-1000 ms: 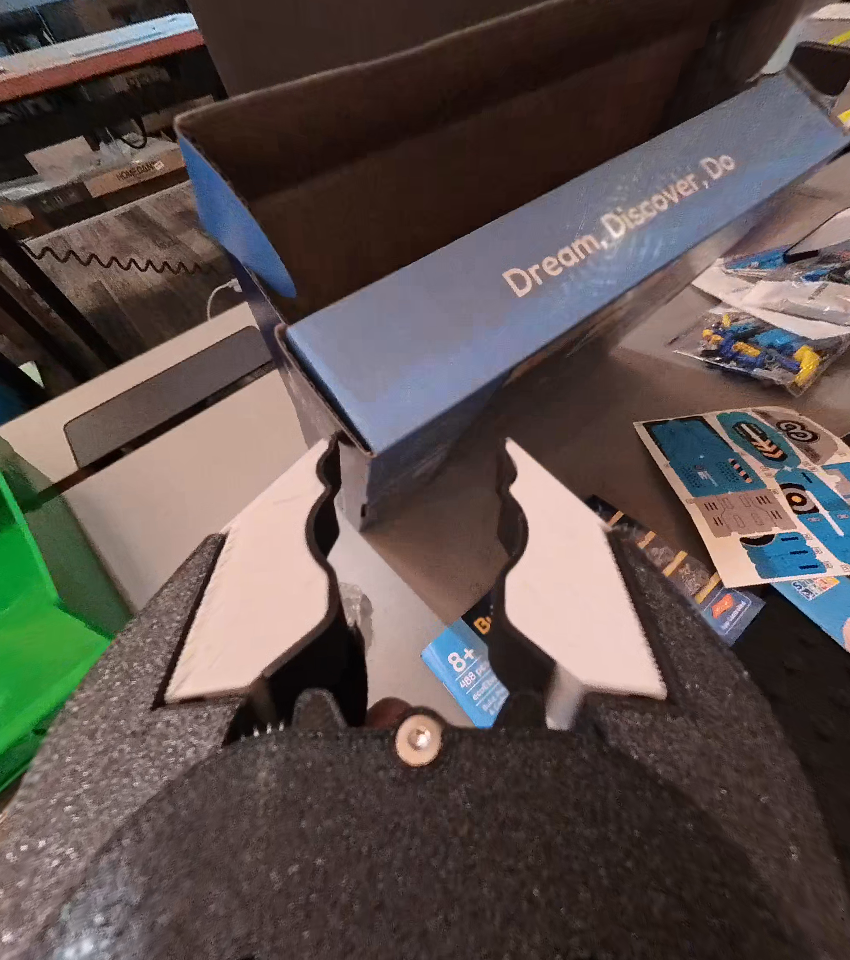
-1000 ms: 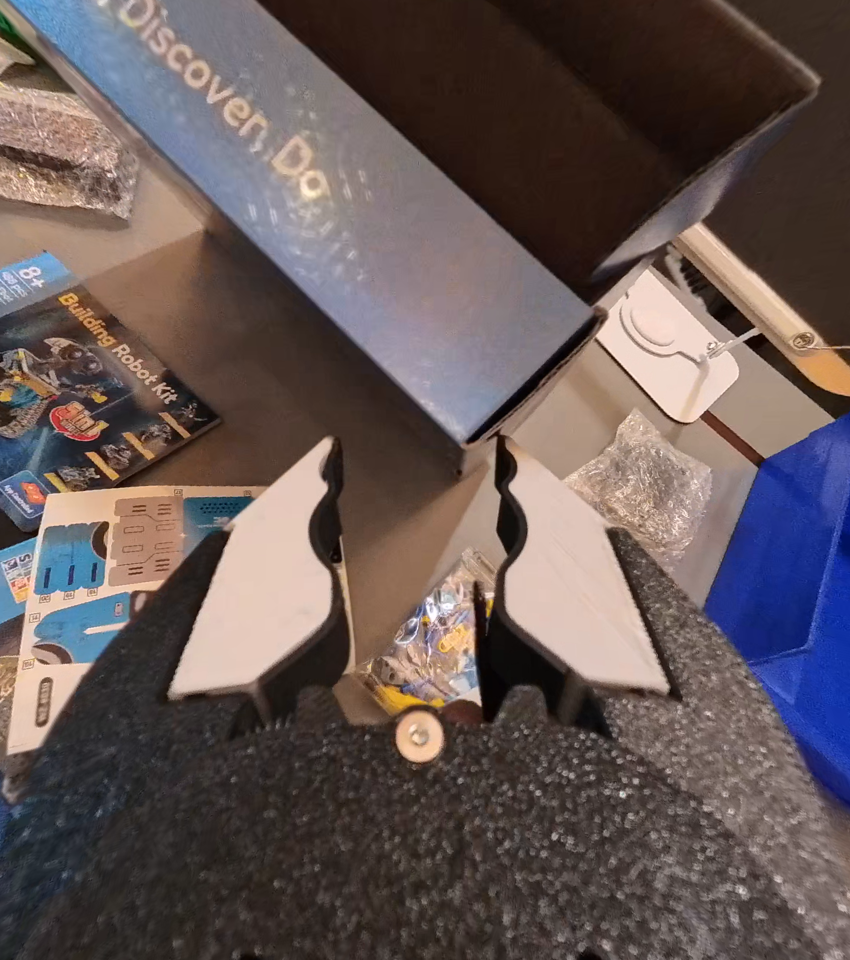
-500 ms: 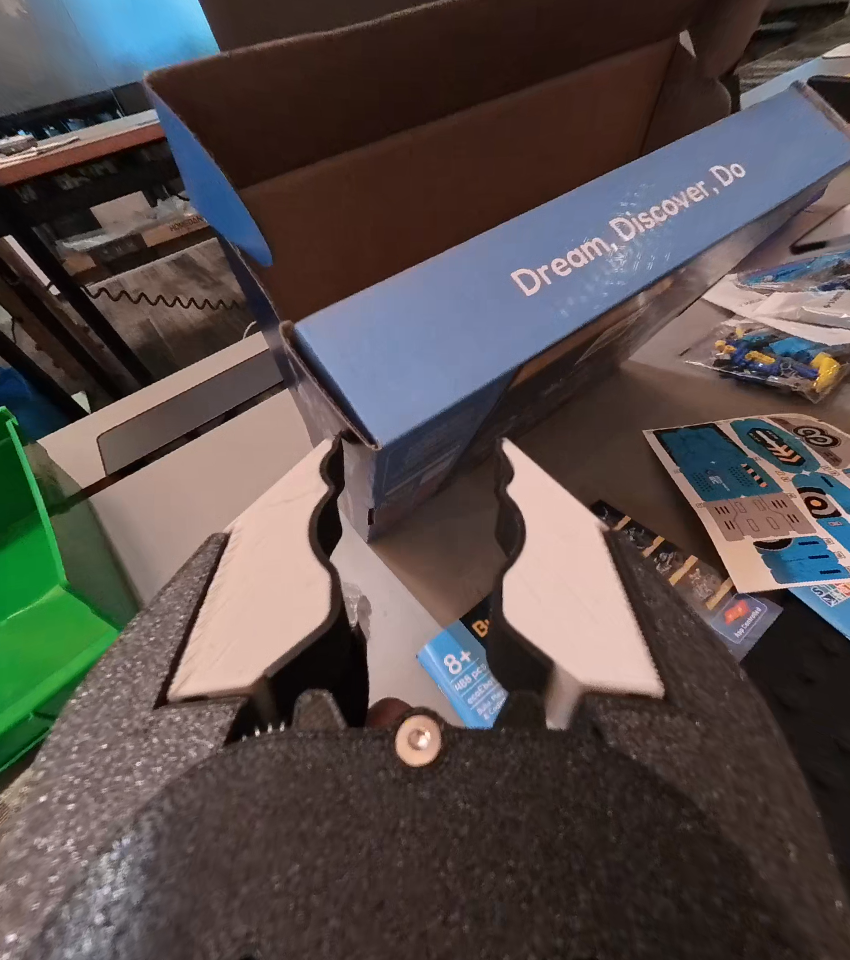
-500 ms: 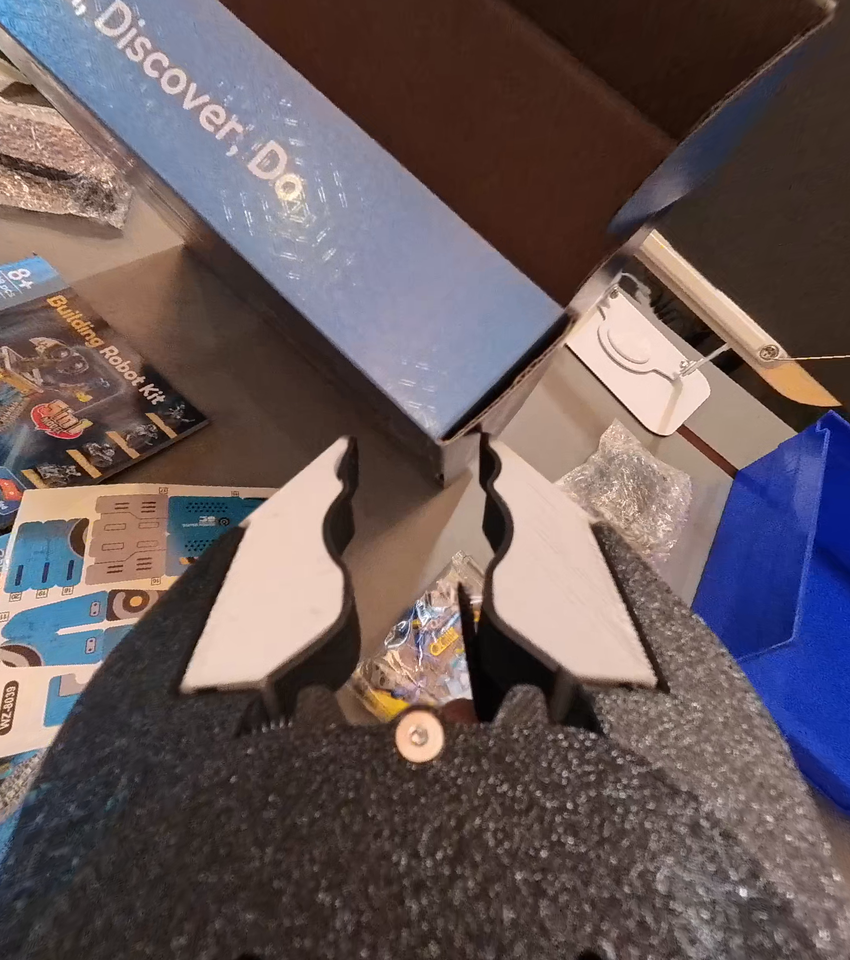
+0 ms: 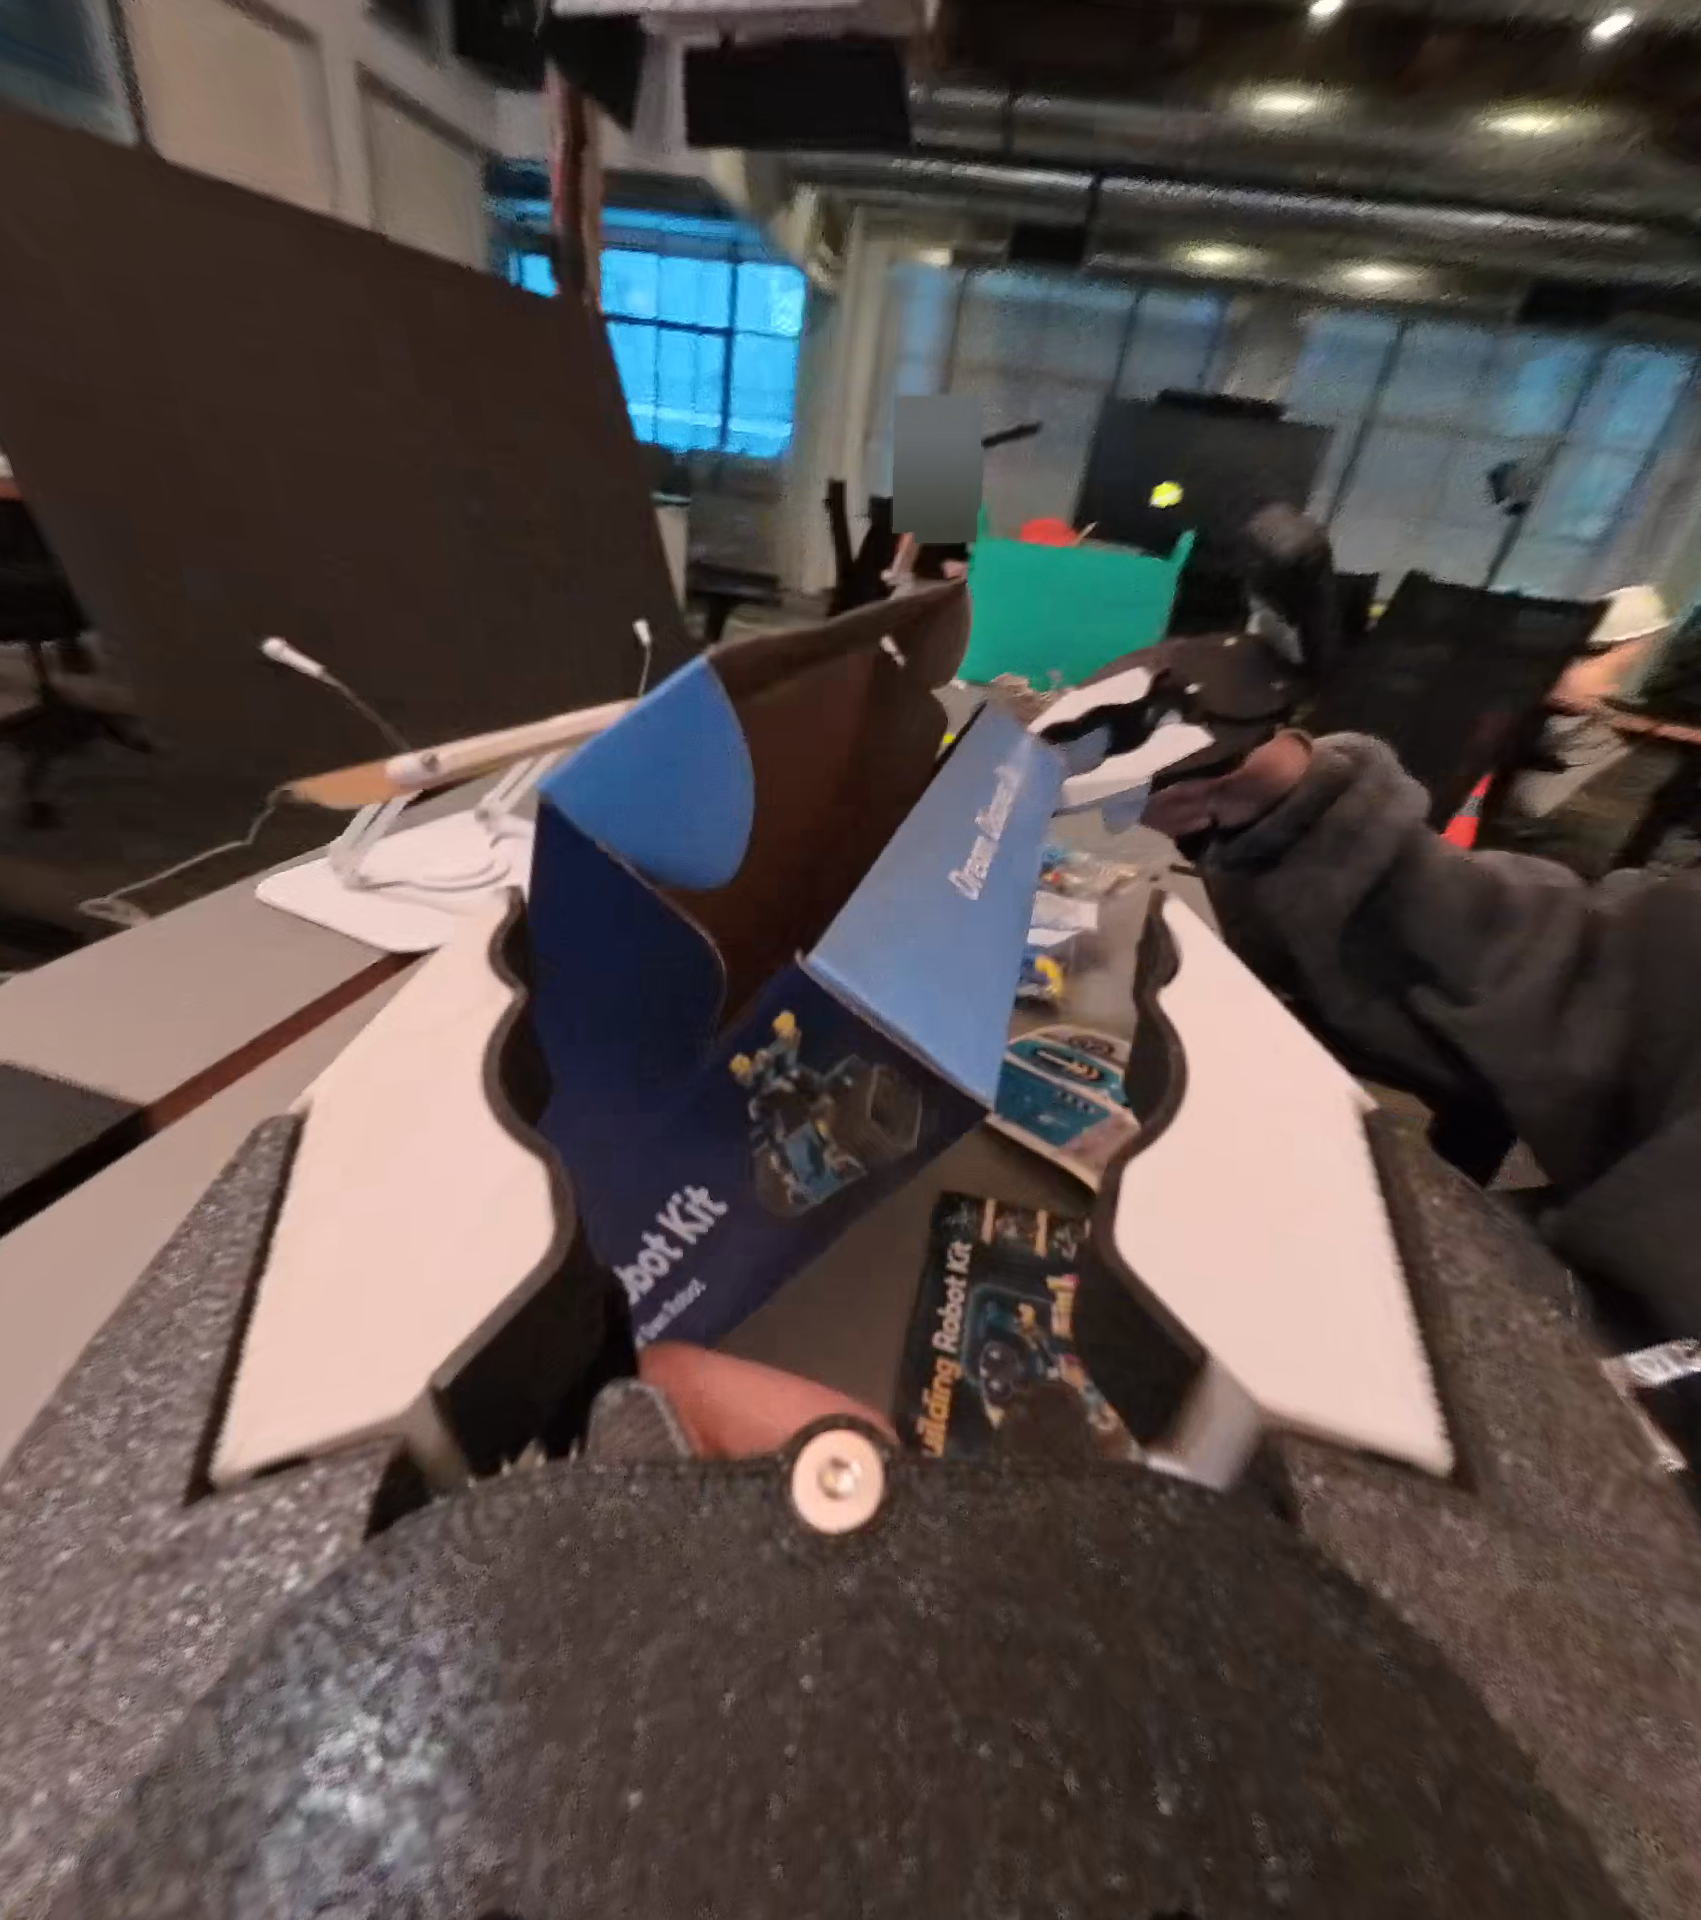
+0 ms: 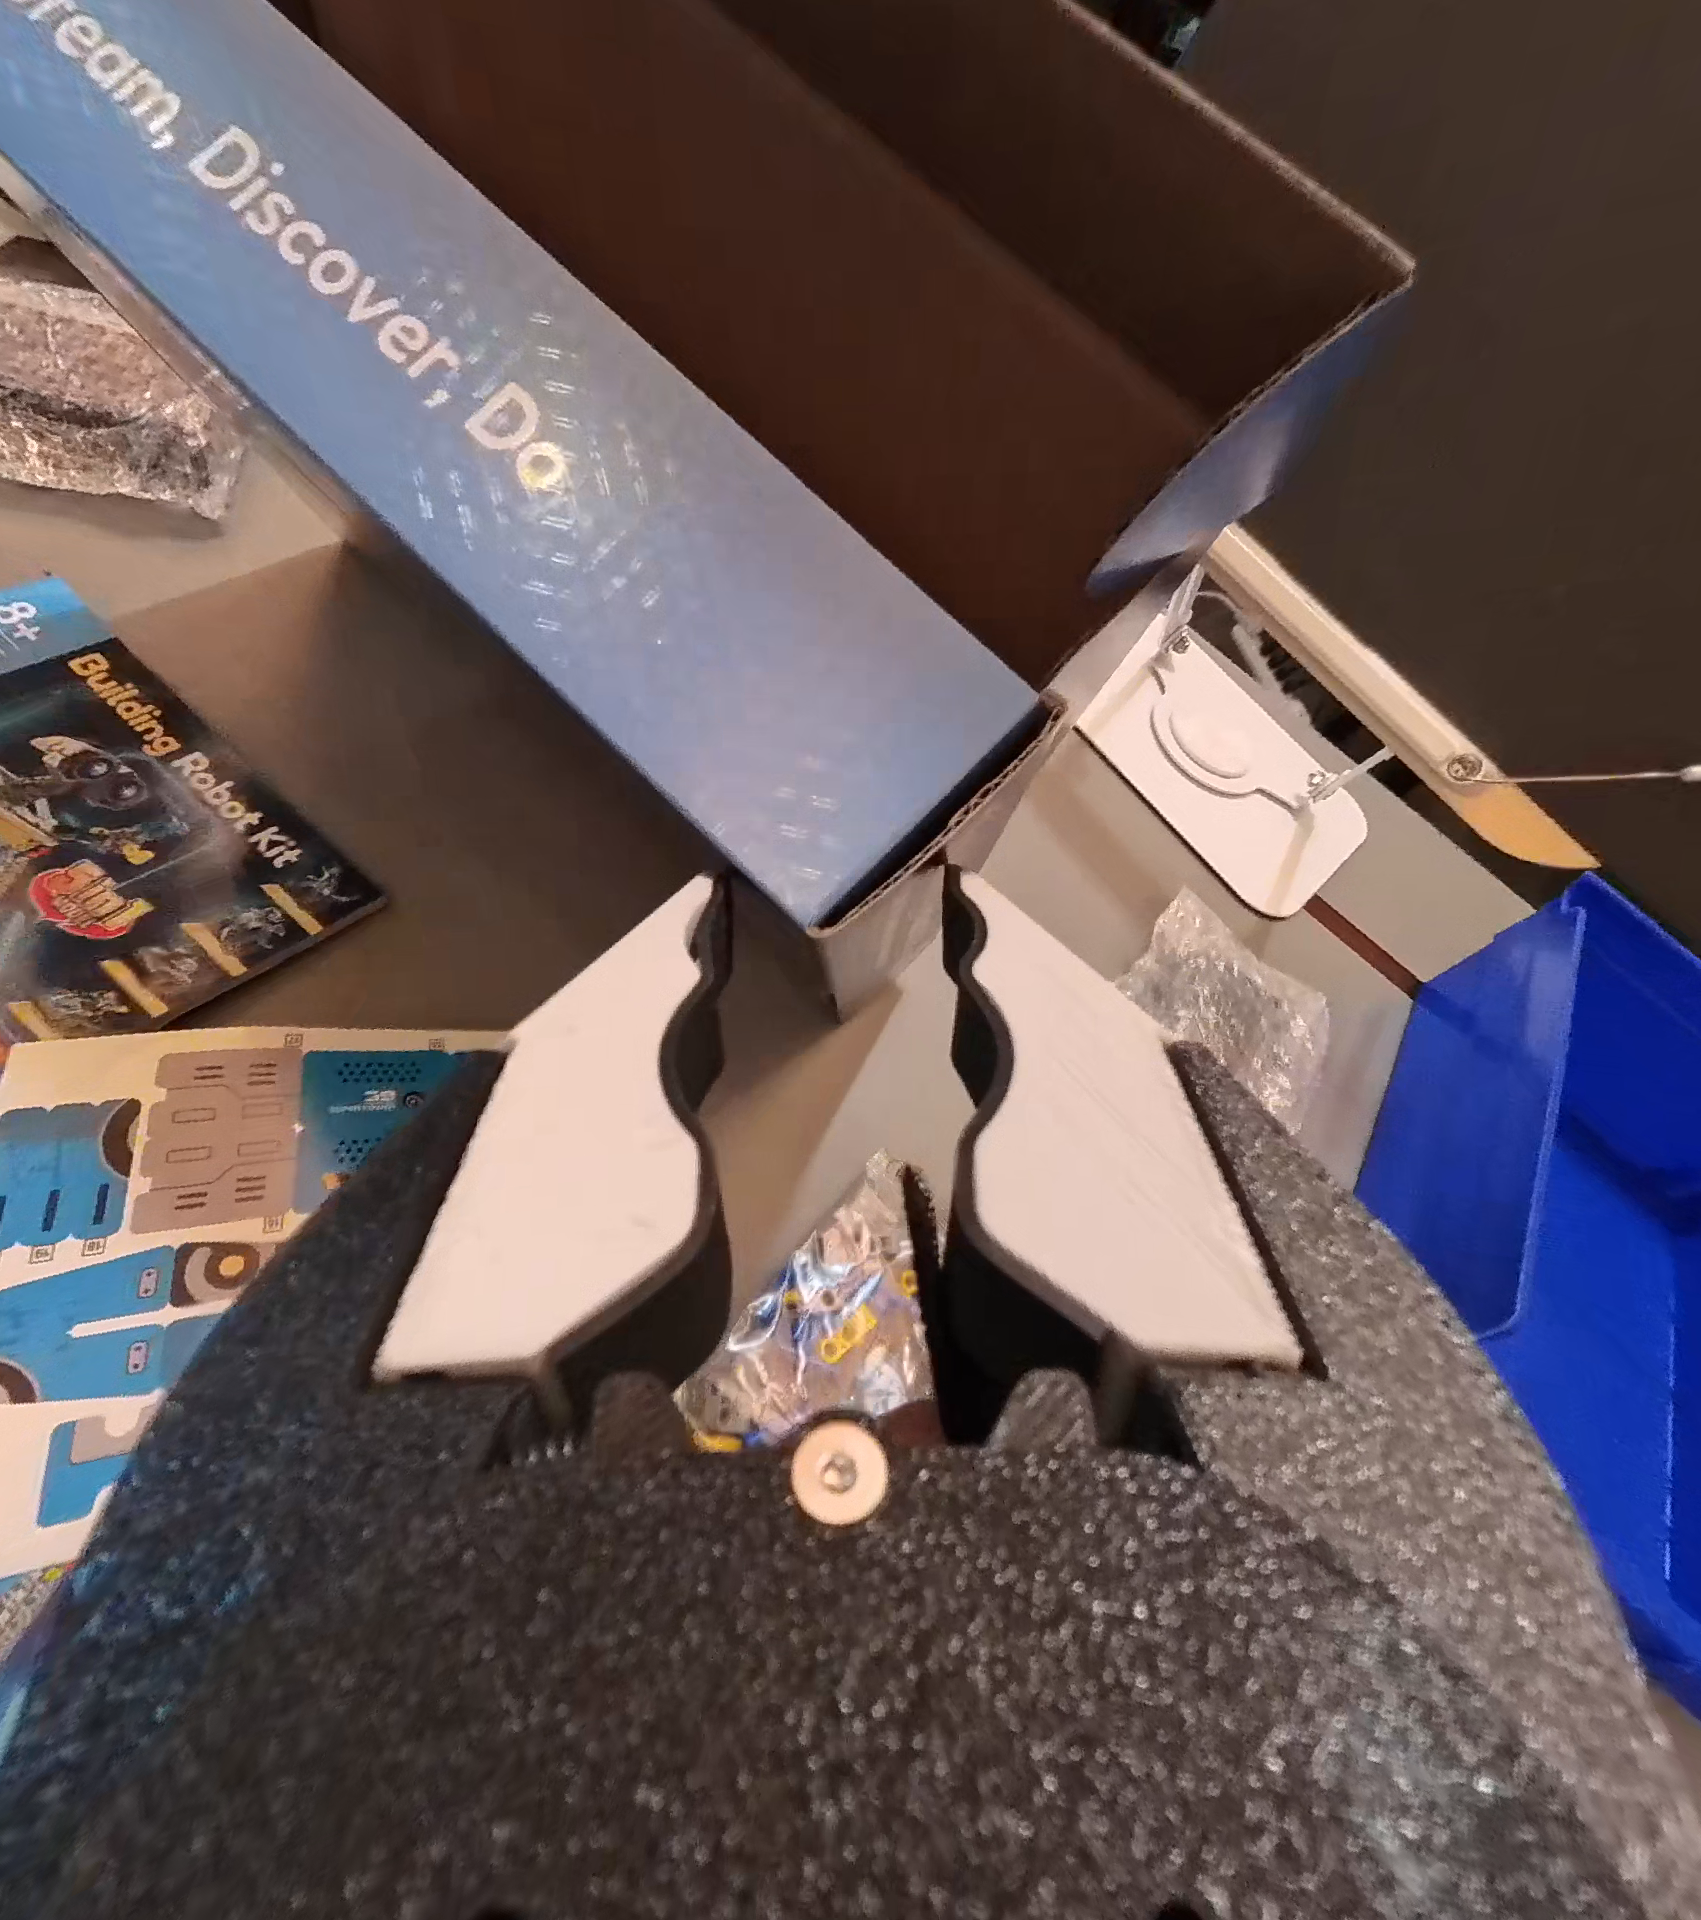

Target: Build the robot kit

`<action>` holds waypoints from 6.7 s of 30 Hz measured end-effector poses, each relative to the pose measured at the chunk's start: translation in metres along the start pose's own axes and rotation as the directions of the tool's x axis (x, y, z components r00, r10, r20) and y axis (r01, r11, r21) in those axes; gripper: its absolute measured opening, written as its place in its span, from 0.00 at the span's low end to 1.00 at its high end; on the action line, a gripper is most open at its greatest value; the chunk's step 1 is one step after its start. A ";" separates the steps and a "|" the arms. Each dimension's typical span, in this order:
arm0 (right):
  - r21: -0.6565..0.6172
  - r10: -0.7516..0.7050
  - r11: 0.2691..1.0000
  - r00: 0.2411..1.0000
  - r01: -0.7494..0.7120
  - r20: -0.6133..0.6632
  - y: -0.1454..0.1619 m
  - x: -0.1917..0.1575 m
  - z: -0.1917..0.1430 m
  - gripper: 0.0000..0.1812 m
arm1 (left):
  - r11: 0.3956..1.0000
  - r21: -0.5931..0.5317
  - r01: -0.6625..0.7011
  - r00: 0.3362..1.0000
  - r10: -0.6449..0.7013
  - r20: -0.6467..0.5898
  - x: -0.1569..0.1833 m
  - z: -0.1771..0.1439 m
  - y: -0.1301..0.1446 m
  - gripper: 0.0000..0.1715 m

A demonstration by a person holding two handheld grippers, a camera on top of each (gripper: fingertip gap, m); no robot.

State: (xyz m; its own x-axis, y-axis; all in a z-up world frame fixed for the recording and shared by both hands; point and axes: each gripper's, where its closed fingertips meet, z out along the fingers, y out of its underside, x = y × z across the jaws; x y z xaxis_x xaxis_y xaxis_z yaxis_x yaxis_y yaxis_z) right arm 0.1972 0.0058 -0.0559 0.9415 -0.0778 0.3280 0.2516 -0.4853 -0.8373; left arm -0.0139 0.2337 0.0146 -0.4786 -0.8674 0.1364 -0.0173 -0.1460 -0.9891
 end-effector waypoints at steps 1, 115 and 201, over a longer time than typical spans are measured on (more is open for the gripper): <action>-0.001 0.003 1.000 1.000 -0.003 0.001 -0.001 0.002 0.001 0.22 | 1.000 -0.003 -0.006 1.000 0.006 -0.030 -0.005 0.003 -0.005 0.68; -0.759 0.457 0.597 0.888 -0.259 0.057 -0.064 0.153 0.084 0.01 | 0.922 -0.323 -0.215 0.976 0.214 -0.041 -0.072 0.102 0.076 0.65; -0.583 0.390 0.802 0.851 -0.126 0.352 -0.201 -0.079 0.140 0.01 | 0.975 -0.141 -0.174 0.965 0.197 0.173 -0.086 0.140 0.057 0.45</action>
State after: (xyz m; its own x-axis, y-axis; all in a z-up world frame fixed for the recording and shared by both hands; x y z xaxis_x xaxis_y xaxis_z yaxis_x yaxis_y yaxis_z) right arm 0.1038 0.2316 0.0253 0.9781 0.0514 -0.2015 -0.0478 -0.8876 -0.4582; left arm 0.1495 0.2333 -0.0457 -0.3139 -0.9479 -0.0537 -0.0571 0.0753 -0.9955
